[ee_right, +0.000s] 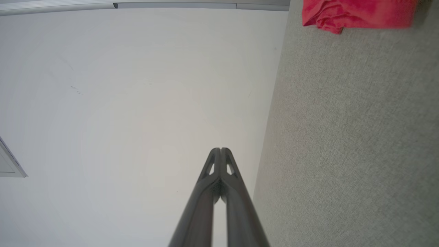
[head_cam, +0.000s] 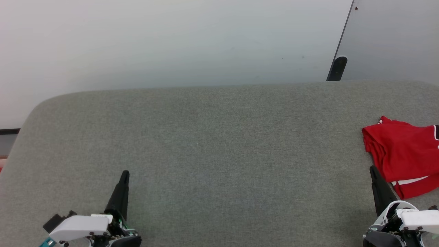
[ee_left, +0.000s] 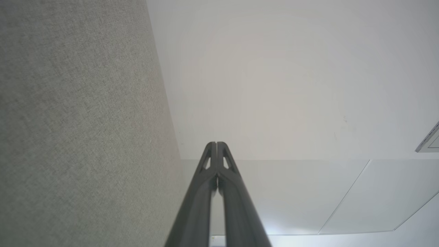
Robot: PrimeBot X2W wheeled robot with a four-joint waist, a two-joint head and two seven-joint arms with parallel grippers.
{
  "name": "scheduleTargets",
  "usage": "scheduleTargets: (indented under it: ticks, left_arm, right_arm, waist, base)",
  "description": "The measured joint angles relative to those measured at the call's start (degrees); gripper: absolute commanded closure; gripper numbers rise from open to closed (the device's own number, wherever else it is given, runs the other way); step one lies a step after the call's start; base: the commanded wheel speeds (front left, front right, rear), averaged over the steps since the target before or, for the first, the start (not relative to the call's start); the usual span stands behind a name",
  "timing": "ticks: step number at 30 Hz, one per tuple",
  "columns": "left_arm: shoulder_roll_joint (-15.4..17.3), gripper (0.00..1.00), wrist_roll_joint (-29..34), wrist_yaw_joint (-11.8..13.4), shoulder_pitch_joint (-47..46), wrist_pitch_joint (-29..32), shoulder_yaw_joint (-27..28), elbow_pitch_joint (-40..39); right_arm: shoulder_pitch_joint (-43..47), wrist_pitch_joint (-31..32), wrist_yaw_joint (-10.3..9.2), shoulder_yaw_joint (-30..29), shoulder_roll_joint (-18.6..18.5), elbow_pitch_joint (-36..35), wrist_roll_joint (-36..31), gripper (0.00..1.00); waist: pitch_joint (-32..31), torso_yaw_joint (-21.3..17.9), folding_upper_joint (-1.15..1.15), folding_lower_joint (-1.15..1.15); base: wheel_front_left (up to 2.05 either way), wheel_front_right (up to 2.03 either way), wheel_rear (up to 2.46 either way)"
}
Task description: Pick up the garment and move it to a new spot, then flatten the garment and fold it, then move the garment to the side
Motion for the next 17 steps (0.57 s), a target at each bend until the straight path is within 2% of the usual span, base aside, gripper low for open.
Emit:
scheduleTargets:
  ticks: [17]
  left_arm:
    - [0.0, 1.00, 0.0, 0.0, 0.0, 0.0, 0.0, 0.0]
  right_arm:
    - [0.0, 0.1, 0.00, -0.1, 0.0, 0.0, 0.0, 1.00]
  waist:
    - [0.0, 0.0, 0.00, 0.00]
  base:
    - [0.00, 0.00, 0.00]
